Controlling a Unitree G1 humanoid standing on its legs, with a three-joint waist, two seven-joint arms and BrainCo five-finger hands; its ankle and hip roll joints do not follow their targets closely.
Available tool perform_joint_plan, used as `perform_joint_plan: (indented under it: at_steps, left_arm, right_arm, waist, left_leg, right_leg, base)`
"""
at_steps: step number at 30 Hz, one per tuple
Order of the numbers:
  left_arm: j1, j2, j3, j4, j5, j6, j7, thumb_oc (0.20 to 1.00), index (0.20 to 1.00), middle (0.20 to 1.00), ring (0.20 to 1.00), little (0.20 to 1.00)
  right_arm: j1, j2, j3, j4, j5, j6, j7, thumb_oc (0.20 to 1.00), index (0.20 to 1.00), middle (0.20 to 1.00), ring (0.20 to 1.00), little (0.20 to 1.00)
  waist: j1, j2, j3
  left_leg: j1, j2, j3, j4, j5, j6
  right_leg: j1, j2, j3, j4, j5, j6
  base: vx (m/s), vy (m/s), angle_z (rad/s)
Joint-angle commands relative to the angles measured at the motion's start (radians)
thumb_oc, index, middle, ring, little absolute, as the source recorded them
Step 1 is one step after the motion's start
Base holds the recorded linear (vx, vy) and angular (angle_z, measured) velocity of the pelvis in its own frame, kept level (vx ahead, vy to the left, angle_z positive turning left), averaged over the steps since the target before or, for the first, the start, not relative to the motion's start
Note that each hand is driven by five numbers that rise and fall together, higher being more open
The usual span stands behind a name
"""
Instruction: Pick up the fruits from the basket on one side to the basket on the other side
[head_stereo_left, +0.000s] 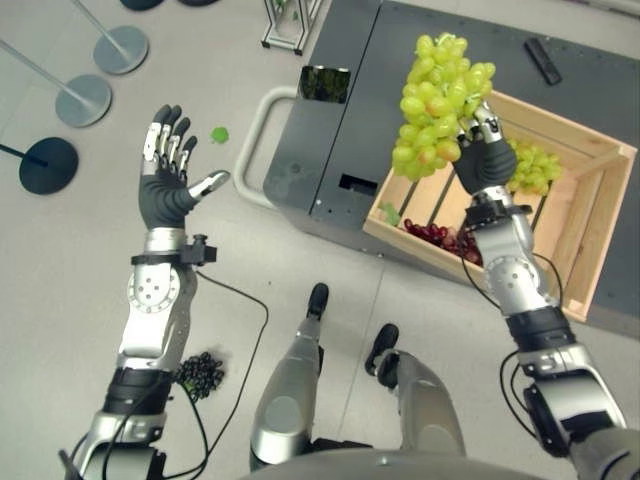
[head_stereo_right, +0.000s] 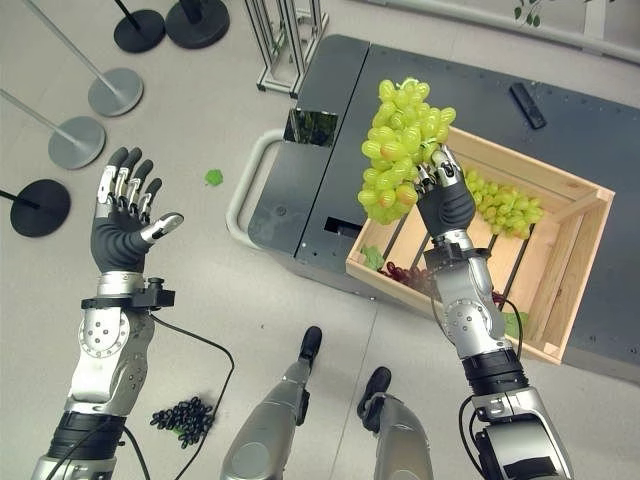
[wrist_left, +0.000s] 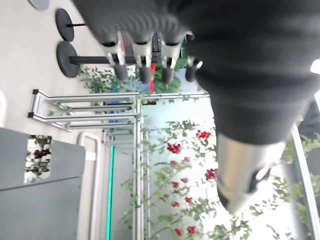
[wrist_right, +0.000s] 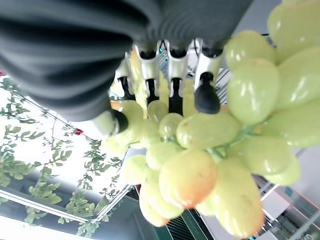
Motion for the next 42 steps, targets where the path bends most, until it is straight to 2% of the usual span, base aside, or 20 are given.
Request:
perform_joint_plan:
  at_steps: [1,9,11,15,23,28,34,40,42]
  left_arm:
    - [0.064,0.013,0.023,-0.042,-0.038,-0.027,-0.027,1.0,1.0,1.0,1.0,1.0]
    - [0.126,0.067,-0.011,-0.108,-0.119,0.041,-0.135,1.0,1.0,1.0,1.0,1.0]
    - [0.153,0.093,-0.044,-0.134,-0.169,0.08,-0.189,1.0,1.0,1.0,1.0,1.0]
    - [0.168,0.187,-0.12,-0.182,-0.251,0.147,-0.304,1.0,1.0,1.0,1.0,1.0]
    - [0.076,0.351,-0.321,-0.213,-0.406,0.254,-0.411,1.0,1.0,1.0,1.0,1.0]
    - [0.023,0.433,-0.403,-0.24,-0.42,0.282,-0.441,1.0,1.0,1.0,1.0,1.0]
    - [-0.056,0.429,-0.469,-0.227,-0.4,0.279,-0.452,1.0,1.0,1.0,1.0,1.0]
    - [-0.099,0.376,-0.508,-0.203,-0.388,0.279,-0.445,1.0,1.0,1.0,1.0,1.0]
    - [-0.12,0.336,-0.53,-0.174,-0.372,0.28,-0.439,1.0,1.0,1.0,1.0,1.0]
  right_arm:
    - [0.014,-0.008,-0.017,-0.077,-0.019,-0.044,0.02,0.2,0.2,0.2,0.2,0.2]
    - [0.057,-0.04,-0.012,-0.138,-0.054,-0.009,0.027,0.2,0.2,0.2,0.2,0.2]
    - [0.059,-0.051,0.004,-0.156,-0.064,0.005,0.031,0.2,0.2,0.2,0.2,0.2]
    - [0.067,-0.064,0.05,-0.171,-0.082,0.03,0.047,0.2,0.2,0.2,0.2,0.2]
    - [0.042,-0.086,0.128,-0.185,-0.108,0.048,0.051,0.2,0.2,0.2,0.2,0.2]
    - [0.036,-0.099,0.153,-0.177,-0.114,0.05,0.056,0.2,0.2,0.2,0.2,0.2]
    - [0.047,-0.087,0.159,-0.201,-0.126,0.049,0.065,0.2,0.2,0.2,0.2,0.2]
    - [0.062,-0.048,0.17,-0.22,-0.13,0.056,0.071,0.2,0.2,0.2,0.2,0.2]
    - [0.062,-0.031,0.188,-0.219,-0.142,0.059,0.069,0.2,0.2,0.2,0.2,0.2]
  waist:
    - [-0.029,-0.072,-0.171]
    - [-0.038,-0.086,-0.233]
    - [-0.041,-0.087,-0.246]
    - [-0.055,-0.084,-0.264]
    - [-0.086,-0.085,-0.295]
    - [-0.095,-0.087,-0.31]
    - [-0.108,-0.093,-0.328]
    - [-0.114,-0.096,-0.334]
    - [-0.12,-0.1,-0.338]
  left_leg:
    - [0.077,-0.016,0.059,0.029,-0.153,0.004]
    - [0.134,-0.003,0.069,0.017,-0.167,0.003]
    - [0.151,0.001,0.077,0.014,-0.17,0.003]
    - [0.179,0.007,0.093,0.005,-0.175,0.003]
    - [0.224,0.016,0.121,-0.015,-0.176,0.001]
    - [0.252,0.019,0.137,-0.027,-0.18,0.001]
    - [0.272,0.023,0.154,-0.031,-0.186,-0.002]
    - [0.286,0.026,0.172,-0.031,-0.193,0.0]
    - [0.292,0.028,0.179,-0.028,-0.196,0.0]
  right_leg:
    - [0.083,-0.041,0.008,-0.156,0.087,0.113]
    - [0.151,-0.022,0.011,-0.211,0.089,0.111]
    - [0.166,-0.016,0.018,-0.223,0.09,0.11]
    - [0.191,-0.008,0.035,-0.247,0.095,0.11]
    - [0.233,0.006,0.057,-0.294,0.111,0.114]
    - [0.254,0.009,0.072,-0.307,0.115,0.117]
    - [0.27,0.012,0.083,-0.329,0.122,0.12]
    - [0.277,0.018,0.103,-0.339,0.127,0.121]
    - [0.281,0.02,0.114,-0.343,0.128,0.121]
  base:
    - [0.05,-0.007,-0.05]
    - [0.04,-0.008,-0.02]
    - [0.03,-0.006,-0.04]
    - [0.03,0.005,-0.09]
    - [0.02,0.003,-0.17]
    - [0.02,0.006,-0.09]
    - [0.02,0.002,-0.1]
    - [0.01,0.004,-0.14]
    - [0.0,0.002,-0.08]
